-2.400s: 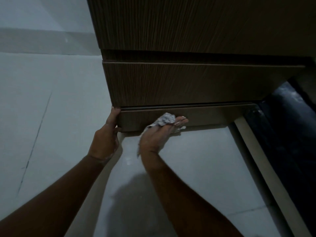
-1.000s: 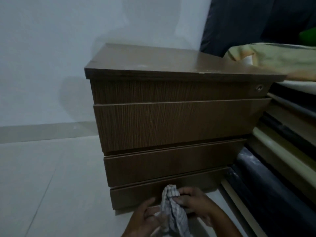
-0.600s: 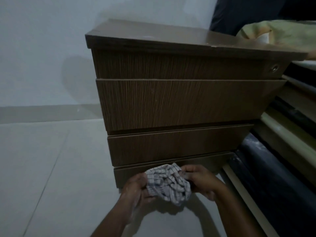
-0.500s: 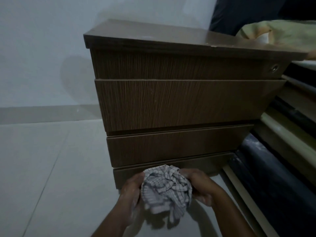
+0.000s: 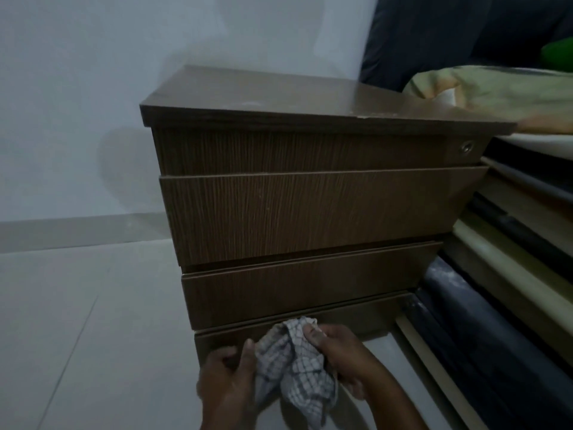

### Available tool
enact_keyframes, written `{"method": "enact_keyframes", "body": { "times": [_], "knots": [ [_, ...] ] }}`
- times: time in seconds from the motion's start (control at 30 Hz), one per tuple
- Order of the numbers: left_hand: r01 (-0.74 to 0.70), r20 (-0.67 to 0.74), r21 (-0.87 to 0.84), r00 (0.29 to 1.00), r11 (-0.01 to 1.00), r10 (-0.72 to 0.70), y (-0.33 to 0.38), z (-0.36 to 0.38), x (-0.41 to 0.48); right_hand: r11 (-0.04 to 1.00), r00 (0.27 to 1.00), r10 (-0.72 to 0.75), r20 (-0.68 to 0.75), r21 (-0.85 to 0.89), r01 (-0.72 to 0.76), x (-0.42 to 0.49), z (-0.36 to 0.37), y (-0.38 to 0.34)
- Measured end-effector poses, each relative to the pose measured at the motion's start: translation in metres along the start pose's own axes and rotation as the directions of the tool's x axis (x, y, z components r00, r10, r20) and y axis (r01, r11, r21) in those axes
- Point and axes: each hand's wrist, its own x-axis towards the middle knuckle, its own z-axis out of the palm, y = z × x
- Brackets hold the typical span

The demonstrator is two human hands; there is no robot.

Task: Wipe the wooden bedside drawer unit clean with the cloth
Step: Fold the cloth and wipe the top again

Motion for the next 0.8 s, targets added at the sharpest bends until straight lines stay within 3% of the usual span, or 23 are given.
{"method": "enact_keyframes", "body": {
  "times": [0.03,0.07,0.1,0.17,0.2,0.37,0.5,0.63,0.73,0.8],
  "knots": [
    [0.023,-0.063,-0.068,0.998,0.997,-0.028,0.004,0.003,-0.007,1.0,1.0,-0.02,-0.016,-0.003,0.02,0.0,0.001,0.0],
    [0.06,-0.015,-0.155,0.998,0.986,-0.063,0.008,0.004,-0.012,0.999,0.999,-0.037,-0.02,-0.008,0.036,0.0,0.001,-0.001],
    [0.121,0.133,-0.222,0.987,0.968,-0.092,0.013,0.006,-0.014,0.999,0.998,-0.051,-0.022,-0.016,0.05,-0.001,0.001,-0.003],
    [0.241,0.46,-0.266,0.882,0.933,-0.097,0.02,0.008,-0.018,0.993,0.996,-0.088,-0.016,-0.078,0.086,-0.001,0.0,-0.006],
    [0.241,0.538,-0.263,0.84,0.934,-0.066,0.021,0.008,-0.019,0.988,0.995,-0.098,-0.009,-0.117,0.096,-0.001,-0.001,-0.006],
    [0.117,0.467,-0.212,0.884,0.97,-0.005,0.023,0.002,-0.011,0.96,0.977,-0.206,-0.062,-0.208,0.19,-0.003,-0.009,-0.011],
    [0.051,0.562,-0.173,0.825,0.984,0.056,0.032,-0.001,-0.019,0.974,0.987,-0.157,-0.022,-0.17,0.151,-0.006,-0.008,-0.016],
    [-0.167,0.566,-0.051,0.808,0.985,0.166,0.032,-0.001,-0.024,0.967,0.991,-0.132,0.028,-0.214,0.135,-0.007,-0.012,-0.024],
    [-0.256,0.467,-0.019,0.852,0.966,0.236,0.034,-0.003,-0.022,0.91,0.98,-0.117,0.162,-0.378,0.171,-0.009,-0.021,-0.026],
    [-0.214,0.44,-0.051,0.872,0.976,0.214,0.037,-0.003,-0.021,0.835,0.971,-0.115,0.208,-0.51,0.207,-0.007,-0.022,-0.024]
  ]
}}
